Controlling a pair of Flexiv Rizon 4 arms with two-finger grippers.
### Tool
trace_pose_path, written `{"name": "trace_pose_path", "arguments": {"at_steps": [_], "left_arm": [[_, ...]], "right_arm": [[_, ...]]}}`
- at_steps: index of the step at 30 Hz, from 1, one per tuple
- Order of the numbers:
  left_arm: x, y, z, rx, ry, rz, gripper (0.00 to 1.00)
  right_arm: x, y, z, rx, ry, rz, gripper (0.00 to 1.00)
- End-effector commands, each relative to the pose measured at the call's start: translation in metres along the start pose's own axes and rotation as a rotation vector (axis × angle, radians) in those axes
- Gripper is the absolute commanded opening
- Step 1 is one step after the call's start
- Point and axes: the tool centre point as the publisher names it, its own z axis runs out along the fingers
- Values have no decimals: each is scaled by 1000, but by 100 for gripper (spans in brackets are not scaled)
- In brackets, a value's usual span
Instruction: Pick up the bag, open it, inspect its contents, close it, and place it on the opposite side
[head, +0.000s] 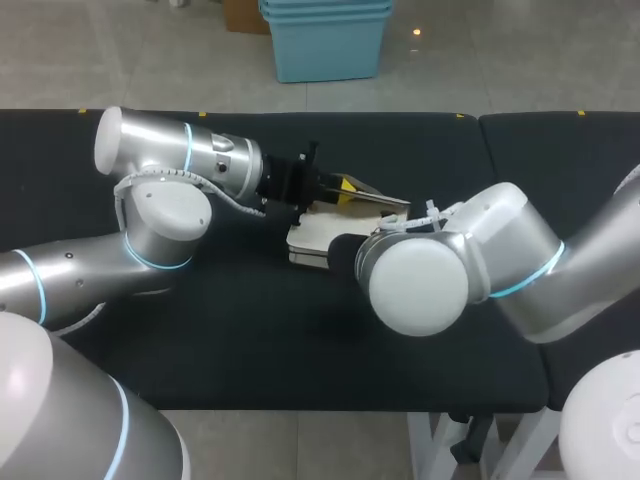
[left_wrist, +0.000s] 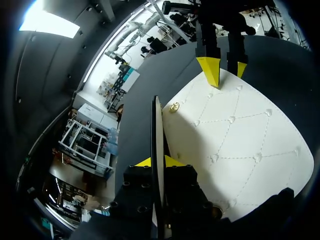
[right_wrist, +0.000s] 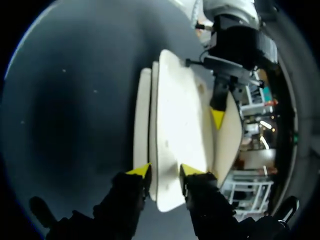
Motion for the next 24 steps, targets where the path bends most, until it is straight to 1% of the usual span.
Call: {"name": "trace_pose_path", "arguments": {"at_steps": [1,3,5,6,10,14,18,24], "left_arm": [[0,2,0,6,-1,8,0],[1,2,0,4,0,15,0],[2,1,-2,4,-2,22,0],[3,1,-3,5,-4,26,0],[8,-1,-5,14,-8,68,0],[17,-6,-6,12,-20,156,0],[26,-10,-8,28,-32,227,0],[32,-8,-9,12,-38,259,0]], "right_arm": [[3,1,5,11,-18,9,27],[2,0,5,14,-24,17,17],[1,-1,6,15,-29,24,2],[1,-1,6,15,-30,25,0],[1,-1,6,17,-37,30,0],[2,-1,8,21,-36,45,0],[3,-2,8,22,-33,52,0],[3,-2,8,22,-33,52,0]]}}
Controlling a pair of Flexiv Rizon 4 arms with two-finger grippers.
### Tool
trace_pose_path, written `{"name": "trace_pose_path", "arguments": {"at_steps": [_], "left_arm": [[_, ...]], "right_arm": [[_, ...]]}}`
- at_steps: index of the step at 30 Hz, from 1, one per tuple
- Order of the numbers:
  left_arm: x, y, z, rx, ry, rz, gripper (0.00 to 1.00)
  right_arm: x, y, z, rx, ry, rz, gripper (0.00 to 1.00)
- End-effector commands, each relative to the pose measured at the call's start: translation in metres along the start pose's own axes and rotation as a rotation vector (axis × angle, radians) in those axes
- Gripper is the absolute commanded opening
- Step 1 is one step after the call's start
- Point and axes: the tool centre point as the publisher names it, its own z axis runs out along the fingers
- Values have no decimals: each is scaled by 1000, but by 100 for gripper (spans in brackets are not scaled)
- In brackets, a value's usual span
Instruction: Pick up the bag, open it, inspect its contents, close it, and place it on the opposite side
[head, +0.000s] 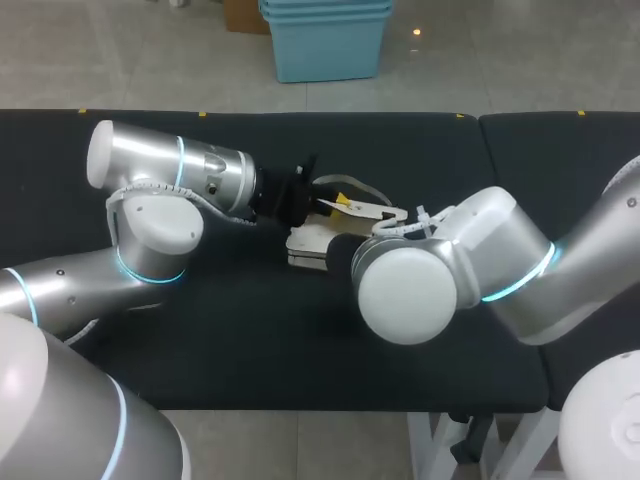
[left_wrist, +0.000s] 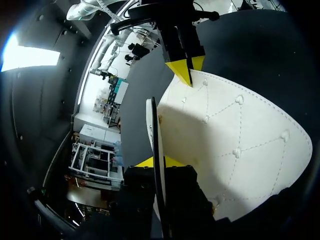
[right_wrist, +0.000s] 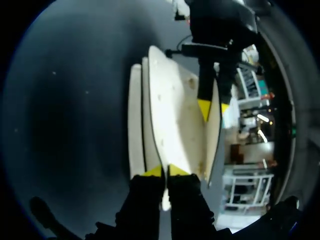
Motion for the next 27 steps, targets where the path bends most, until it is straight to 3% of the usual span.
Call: {"name": "trace_pose_path", "arguments": {"at_steps": [1,2,3,7,8,10,11,13,15,18,22,24,27], "left_arm": [[11,-2,-2,-10,-32,-4,0],[11,-2,-3,-12,-34,-15,0],[10,-1,-5,-9,-38,-28,35],[1,-3,-13,-15,-55,-79,98],[-2,-4,-16,-14,-58,-80,100],[-9,-6,-22,-26,-59,-113,99],[-12,-8,-25,-13,-55,-105,93],[-17,-10,-29,-37,-49,-119,76],[-20,-11,-31,-53,-43,-135,51],[-21,-11,-31,-73,-29,-139,45],[-22,-9,-29,-92,-11,-158,16],[-21,-7,-26,-99,-2,-163,15],[-19,-4,-24,-110,-1,-171,4]], "right_arm": [[2,-1,3,1,-8,2,0],[2,-1,3,1,-8,2,0],[2,-1,3,1,-8,2,0],[2,-1,3,1,-8,2,0],[2,-1,3,1,-8,2,0],[2,-1,3,1,-8,2,0],[2,-1,3,1,-8,2,0],[2,-1,3,1,-8,2,0],[2,-1,3,1,-8,2,0],[2,-1,3,1,-8,2,0],[2,-1,3,1,-8,2,0],[2,-1,3,1,-8,2,0],[2,-1,3,1,-8,2,0]]}}
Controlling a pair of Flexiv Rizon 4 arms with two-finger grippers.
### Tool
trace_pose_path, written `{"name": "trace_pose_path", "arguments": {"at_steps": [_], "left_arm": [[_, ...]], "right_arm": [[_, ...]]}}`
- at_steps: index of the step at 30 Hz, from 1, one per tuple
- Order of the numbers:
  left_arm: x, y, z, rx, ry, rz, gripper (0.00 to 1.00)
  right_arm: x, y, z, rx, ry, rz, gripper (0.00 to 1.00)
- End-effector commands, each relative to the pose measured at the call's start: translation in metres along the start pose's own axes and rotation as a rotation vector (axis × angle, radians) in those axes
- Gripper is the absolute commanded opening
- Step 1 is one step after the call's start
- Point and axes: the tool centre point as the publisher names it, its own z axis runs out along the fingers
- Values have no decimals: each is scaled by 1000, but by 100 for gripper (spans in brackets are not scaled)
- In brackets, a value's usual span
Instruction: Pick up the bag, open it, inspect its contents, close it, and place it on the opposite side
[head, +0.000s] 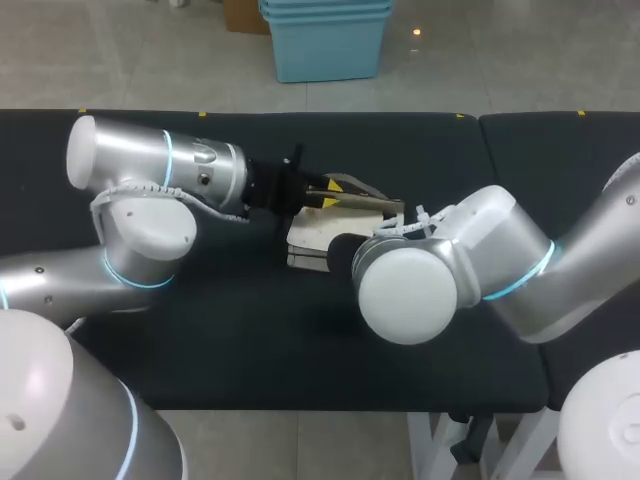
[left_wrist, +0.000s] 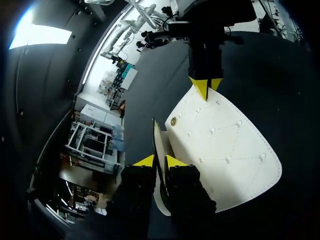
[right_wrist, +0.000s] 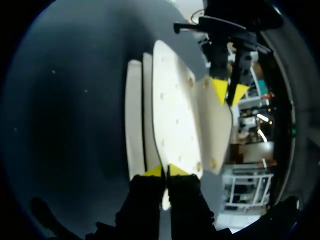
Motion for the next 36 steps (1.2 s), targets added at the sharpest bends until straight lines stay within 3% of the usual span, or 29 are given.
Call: {"name": "trace_pose_path", "arguments": {"at_steps": [1,9,21,36], "left_arm": [[0,3,9,-14,5,-7,0],[7,3,7,-13,-10,-3,0],[42,-3,5,35,38,29,0],[49,-11,23,82,119,79,0]], "right_arm": [[3,0,3,-1,-5,2,0],[3,0,3,-1,-5,2,0],[3,0,3,-1,-5,2,0],[3,0,3,-1,-5,2,0]]}}
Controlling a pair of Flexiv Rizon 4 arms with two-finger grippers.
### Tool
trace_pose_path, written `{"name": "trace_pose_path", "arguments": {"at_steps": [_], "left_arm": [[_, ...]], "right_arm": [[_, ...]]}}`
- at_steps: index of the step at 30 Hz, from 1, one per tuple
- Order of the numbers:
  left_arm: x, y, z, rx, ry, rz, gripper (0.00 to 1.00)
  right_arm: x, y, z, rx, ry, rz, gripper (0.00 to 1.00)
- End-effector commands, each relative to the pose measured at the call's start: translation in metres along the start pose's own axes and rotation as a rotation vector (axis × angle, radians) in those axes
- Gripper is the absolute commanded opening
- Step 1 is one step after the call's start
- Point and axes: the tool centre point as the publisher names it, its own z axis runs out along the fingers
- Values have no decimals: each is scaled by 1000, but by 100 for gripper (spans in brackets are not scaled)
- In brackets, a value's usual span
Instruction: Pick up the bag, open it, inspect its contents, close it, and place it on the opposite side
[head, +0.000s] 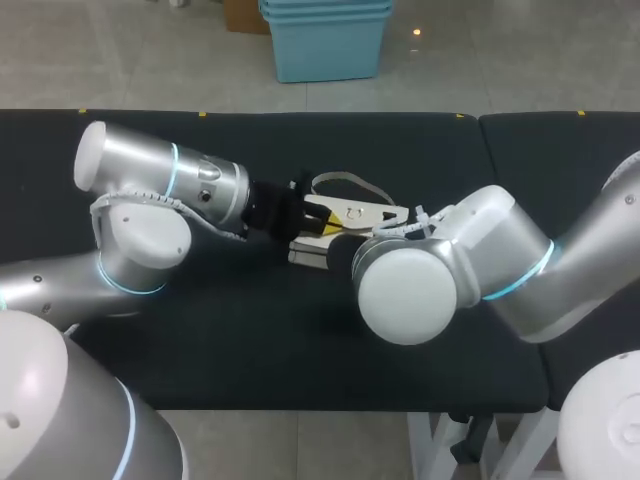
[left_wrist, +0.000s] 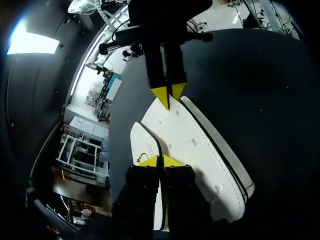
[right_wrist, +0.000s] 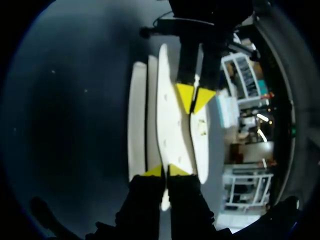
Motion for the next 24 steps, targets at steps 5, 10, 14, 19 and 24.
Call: {"name": "trace_pose_path", "arguments": {"at_steps": [5,10,14,19,24], "left_arm": [[-4,14,2,-59,-24,-40,0],[-6,23,1,-82,-67,-84,0],[-7,21,1,-75,-76,-81,0],[-10,19,-4,-75,-105,-75,27],[-13,22,-7,-83,-117,-74,35]], "right_arm": [[3,1,2,-1,-5,1,0],[3,1,2,-1,-5,1,0],[3,1,2,-1,-5,1,0],[3,1,2,-1,-5,1,0],[3,1,2,-1,-5,1,0]]}}
